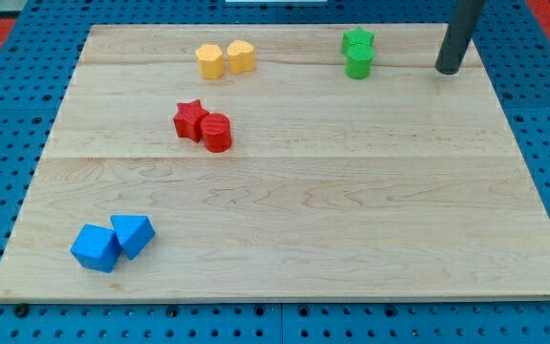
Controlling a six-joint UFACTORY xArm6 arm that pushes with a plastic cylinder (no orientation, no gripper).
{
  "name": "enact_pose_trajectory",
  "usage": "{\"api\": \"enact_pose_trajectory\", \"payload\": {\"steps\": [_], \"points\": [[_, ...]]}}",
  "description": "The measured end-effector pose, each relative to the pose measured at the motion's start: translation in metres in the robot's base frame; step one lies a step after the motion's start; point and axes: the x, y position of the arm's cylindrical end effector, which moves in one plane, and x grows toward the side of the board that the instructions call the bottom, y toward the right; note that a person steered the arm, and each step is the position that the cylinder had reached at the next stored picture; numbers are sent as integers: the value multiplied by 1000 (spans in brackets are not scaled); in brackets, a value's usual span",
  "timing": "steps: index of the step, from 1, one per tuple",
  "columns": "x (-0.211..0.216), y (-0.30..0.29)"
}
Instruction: Place the green blocks in a horizontal line
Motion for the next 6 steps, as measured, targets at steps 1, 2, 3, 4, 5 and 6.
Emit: {"api": "enact_pose_trajectory", "payload": {"steps": [1,2,3,4,5,6], "points": [[0,0],[-1,0],[-2,4],[-2,12],[-16,13],[-65,13]]}}
